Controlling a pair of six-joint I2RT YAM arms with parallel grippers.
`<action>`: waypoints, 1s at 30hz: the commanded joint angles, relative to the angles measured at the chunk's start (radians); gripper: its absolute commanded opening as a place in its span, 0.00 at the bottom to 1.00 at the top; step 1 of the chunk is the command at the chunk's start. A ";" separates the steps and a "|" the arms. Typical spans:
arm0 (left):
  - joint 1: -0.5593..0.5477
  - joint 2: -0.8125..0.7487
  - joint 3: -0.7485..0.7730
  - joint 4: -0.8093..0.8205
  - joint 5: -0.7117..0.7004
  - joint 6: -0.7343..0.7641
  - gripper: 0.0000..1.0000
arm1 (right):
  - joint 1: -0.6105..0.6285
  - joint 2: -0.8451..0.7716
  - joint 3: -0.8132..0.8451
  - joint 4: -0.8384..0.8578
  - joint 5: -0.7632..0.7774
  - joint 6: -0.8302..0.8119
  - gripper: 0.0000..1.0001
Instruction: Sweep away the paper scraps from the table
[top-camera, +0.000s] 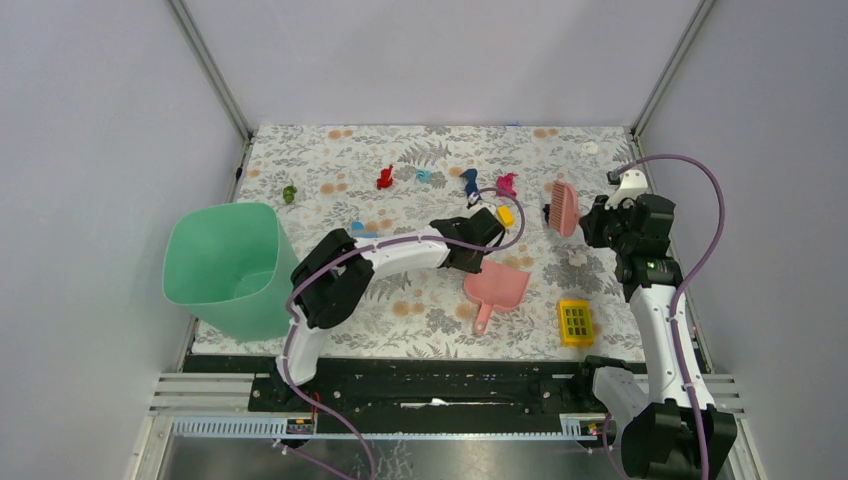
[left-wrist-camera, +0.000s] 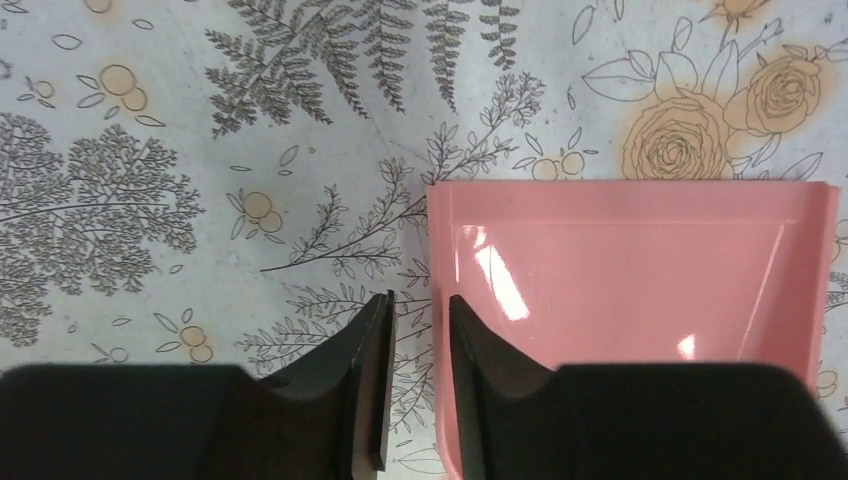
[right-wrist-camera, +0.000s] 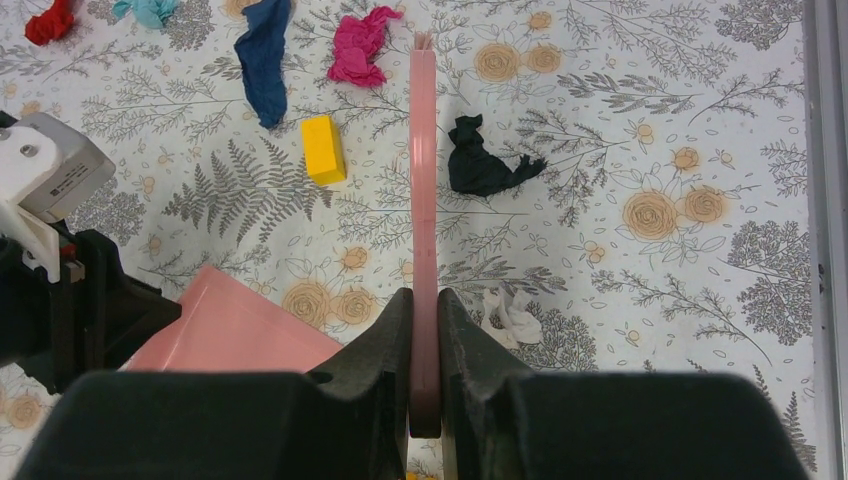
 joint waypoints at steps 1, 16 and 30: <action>0.013 -0.054 0.050 -0.053 0.044 0.174 0.36 | -0.003 0.010 0.005 0.022 -0.030 -0.009 0.00; -0.196 -0.346 -0.204 0.028 0.107 0.029 0.50 | -0.004 0.040 0.010 0.018 -0.042 -0.014 0.00; -0.359 -0.207 -0.166 -0.061 -0.010 -0.072 0.53 | -0.004 0.036 0.007 0.019 -0.044 -0.014 0.00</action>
